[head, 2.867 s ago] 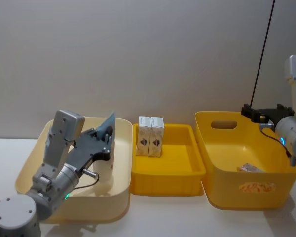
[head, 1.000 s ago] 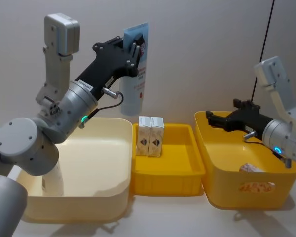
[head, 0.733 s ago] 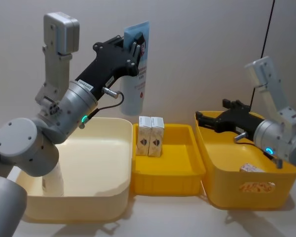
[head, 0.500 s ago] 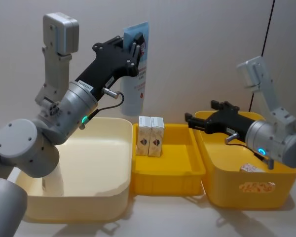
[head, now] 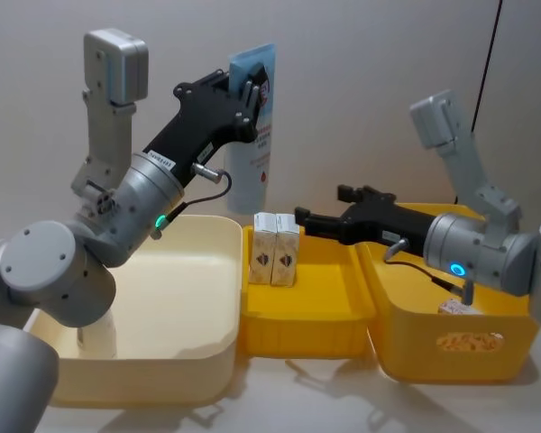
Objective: Bimanual collaborative sorting of washing and personal care products
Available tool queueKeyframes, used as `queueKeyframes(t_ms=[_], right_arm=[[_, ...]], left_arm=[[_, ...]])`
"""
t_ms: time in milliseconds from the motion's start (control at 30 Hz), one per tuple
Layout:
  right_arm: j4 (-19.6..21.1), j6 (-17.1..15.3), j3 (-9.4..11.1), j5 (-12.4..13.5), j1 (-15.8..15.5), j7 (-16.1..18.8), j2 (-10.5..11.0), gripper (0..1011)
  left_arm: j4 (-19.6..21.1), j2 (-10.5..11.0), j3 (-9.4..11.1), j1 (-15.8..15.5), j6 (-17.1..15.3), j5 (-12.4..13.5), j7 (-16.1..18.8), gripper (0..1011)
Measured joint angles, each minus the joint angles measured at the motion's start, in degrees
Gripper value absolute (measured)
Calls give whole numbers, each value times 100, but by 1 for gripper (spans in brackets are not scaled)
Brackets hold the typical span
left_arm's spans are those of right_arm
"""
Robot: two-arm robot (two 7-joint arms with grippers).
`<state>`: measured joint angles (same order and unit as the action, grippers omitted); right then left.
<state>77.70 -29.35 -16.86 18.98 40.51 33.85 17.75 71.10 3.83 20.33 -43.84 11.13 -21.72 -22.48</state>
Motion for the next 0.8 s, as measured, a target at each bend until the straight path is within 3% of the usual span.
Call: queueKeyframes(t_ms=[500, 800], right_arm=[[-320, -748, -298, 600, 460, 1059, -31, 1001], [-508, -1014, -432, 727, 695, 1263, -66, 1001]], left_arm=[[-32, -25, -38, 44, 51, -5, 1, 116], [-32, -36, -55, 87, 67, -9, 11, 116]])
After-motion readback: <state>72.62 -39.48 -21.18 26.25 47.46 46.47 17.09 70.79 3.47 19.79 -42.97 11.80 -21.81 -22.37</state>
